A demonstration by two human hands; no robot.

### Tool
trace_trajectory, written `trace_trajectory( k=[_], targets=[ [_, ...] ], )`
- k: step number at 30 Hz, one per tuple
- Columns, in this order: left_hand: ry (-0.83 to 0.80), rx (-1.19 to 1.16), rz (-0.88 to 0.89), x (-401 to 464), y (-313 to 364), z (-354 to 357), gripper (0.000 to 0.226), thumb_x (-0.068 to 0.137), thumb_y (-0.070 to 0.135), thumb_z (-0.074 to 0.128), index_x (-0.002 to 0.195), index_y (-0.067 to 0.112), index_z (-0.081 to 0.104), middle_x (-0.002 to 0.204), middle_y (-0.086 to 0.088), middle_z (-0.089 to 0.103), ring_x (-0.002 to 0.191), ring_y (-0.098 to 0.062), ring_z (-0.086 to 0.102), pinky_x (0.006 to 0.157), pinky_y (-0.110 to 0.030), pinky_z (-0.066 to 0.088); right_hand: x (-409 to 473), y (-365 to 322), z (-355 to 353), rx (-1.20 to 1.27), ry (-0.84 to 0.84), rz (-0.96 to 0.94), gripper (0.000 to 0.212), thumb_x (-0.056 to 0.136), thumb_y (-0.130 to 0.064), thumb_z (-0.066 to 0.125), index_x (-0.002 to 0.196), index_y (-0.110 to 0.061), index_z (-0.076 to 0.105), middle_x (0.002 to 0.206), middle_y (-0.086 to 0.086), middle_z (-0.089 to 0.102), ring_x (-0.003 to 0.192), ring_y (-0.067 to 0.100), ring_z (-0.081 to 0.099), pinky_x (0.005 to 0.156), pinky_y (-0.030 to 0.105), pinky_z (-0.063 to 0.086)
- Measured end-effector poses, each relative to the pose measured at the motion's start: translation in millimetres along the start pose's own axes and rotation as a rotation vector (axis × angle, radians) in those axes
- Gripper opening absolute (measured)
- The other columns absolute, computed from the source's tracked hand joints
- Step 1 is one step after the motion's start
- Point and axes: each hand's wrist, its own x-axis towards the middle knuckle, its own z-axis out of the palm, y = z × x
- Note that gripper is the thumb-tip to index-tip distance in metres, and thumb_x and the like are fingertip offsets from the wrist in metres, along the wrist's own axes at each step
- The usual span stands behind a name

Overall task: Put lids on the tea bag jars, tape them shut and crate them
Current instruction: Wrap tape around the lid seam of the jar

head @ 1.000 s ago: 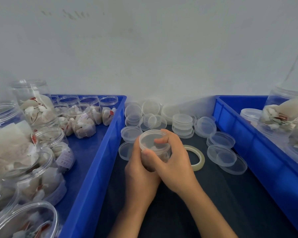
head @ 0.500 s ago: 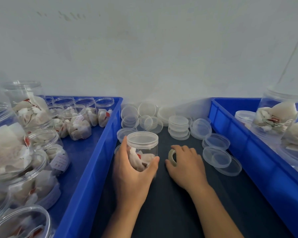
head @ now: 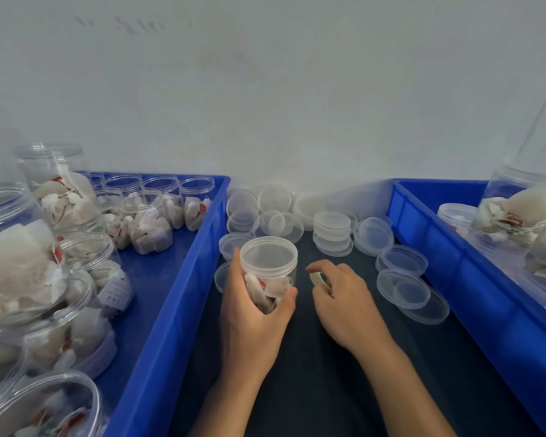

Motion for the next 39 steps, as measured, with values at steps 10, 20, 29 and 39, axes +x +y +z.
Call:
trace_trajectory(
  k=[10, 20, 29, 39],
  targets=[
    [-0.02, 0.02, -0.004, 0.1, 0.7, 0.3, 0.107, 0.081, 0.038, 0.089, 0.166, 0.034, 0.023, 0.159, 0.017, 0.044, 0.144, 0.001, 0.043, 0.101, 0.001, 0.035, -2.8, 0.6, 3.0, -0.169, 0.075, -0.116, 0.02, 0.104, -0.028, 0.049, 0.117, -0.042, 0.057, 0.098, -0.015, 0.044, 0.075, 0.008, 0.053, 0.067, 0.03, 0.045],
    [-0.011, 0.028, -0.002, -0.3, -1.4, 1.4, 0.108, 0.08, 0.04, 0.09, 0.165, 0.035, 0.024, 0.158, 0.017, 0.044, 0.144, 0.001, 0.043, 0.11, -0.017, 0.041, -3.7, 1.0, -0.4, -0.26, 0.087, -0.107, 0.009, 0.1, -0.03, 0.057, 0.096, -0.037, 0.056, 0.099, -0.015, 0.049, 0.079, 0.009, 0.055, 0.069, 0.031, 0.052],
    [0.03, 0.098, 0.031, -2.7, -1.7, 1.5, 0.11, 0.08, 0.039, 0.09, 0.167, 0.023, 0.025, 0.161, 0.006, 0.044, 0.149, -0.009, 0.041, 0.119, -0.04, 0.044, -3.5, 4.3, 2.5, -0.334, -0.042, -0.139, 0.023, 0.1, -0.035, 0.059, 0.122, -0.044, 0.061, 0.117, -0.02, 0.062, 0.104, 0.01, 0.061, 0.084, 0.034, 0.056],
    [0.187, 0.382, 0.612, -9.9, 5.3, 2.9, 0.033, 0.089, 0.026, 0.082, 0.119, 0.026, 0.067, 0.106, 0.005, 0.053, 0.089, -0.012, 0.051, 0.066, -0.029, 0.051, -13.4, -12.5, -25.5, 0.154, 0.1, -0.141, 0.032, 0.096, -0.027, 0.074, 0.114, -0.05, 0.06, 0.091, -0.016, 0.064, 0.089, 0.001, 0.062, 0.075, 0.025, 0.056]
  ],
)
